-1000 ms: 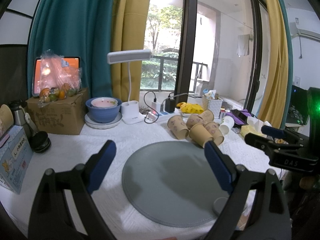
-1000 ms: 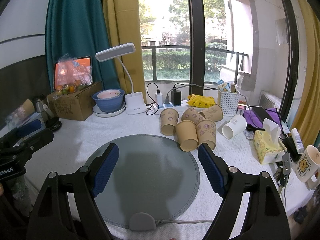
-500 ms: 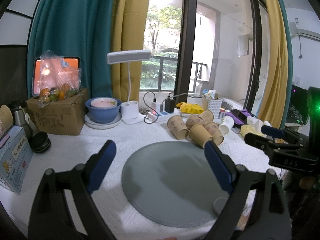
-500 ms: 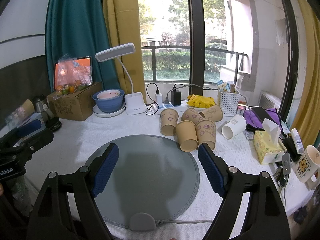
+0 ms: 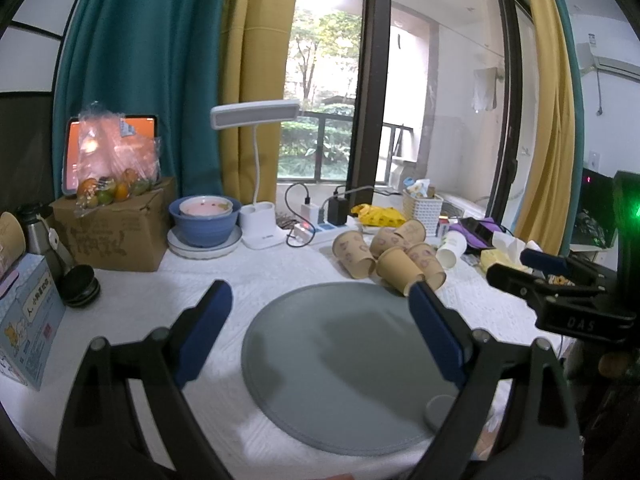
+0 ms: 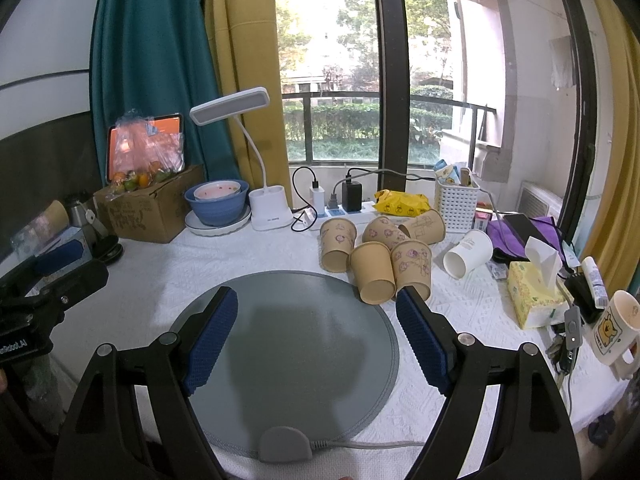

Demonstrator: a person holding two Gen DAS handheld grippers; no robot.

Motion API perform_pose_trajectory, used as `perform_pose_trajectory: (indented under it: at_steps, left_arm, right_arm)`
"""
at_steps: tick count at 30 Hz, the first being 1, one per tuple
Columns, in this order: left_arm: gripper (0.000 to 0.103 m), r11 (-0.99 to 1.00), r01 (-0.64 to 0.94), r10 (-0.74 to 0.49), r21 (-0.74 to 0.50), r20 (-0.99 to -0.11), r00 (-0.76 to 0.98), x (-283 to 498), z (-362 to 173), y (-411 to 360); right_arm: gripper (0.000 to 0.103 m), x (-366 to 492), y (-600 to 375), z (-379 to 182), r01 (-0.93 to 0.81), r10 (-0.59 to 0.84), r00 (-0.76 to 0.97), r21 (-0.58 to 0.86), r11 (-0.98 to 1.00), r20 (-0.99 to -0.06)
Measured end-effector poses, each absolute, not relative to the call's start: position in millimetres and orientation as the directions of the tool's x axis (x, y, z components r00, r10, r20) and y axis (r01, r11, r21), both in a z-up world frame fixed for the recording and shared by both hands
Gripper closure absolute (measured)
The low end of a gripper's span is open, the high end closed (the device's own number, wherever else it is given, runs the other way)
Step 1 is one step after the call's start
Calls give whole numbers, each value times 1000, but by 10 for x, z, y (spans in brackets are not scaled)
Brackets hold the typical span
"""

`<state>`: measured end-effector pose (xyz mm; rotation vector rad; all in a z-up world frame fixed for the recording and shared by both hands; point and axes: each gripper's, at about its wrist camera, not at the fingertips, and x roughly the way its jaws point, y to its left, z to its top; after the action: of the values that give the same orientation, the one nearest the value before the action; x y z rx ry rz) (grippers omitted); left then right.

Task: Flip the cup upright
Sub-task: 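Reach the left tool to a tan paper cup lying on its side and grasp it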

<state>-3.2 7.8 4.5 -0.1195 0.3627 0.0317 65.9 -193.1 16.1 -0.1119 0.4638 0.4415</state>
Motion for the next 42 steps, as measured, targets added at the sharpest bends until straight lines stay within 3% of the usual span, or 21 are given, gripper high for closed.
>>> perform_pose_trajectory:
  at_steps: [6,16,33,42]
  left_arm:
    - [12,993,-47,6,-104,-368,930,23,68,58]
    - [12,995,-46,-4,-92,-478,878,579,-166,-11]
    - [12,994,-39,-38,-100,-671,740,2094,-465,-201]
    - [12,997,-27,-29,-67,-718,696,2872,-629,-322]
  right_arm:
    - [19,724,-1946,122,-431,382,800,-2,902,-463]
    - [19,1310,-2012,-62,-412,366,766,33,911,-528]
    - [19,2585,-2194,-286,-385,344,712,69,920,-612]
    - [19,3175,-2272,-526,-359,332,676,100,928,-658]
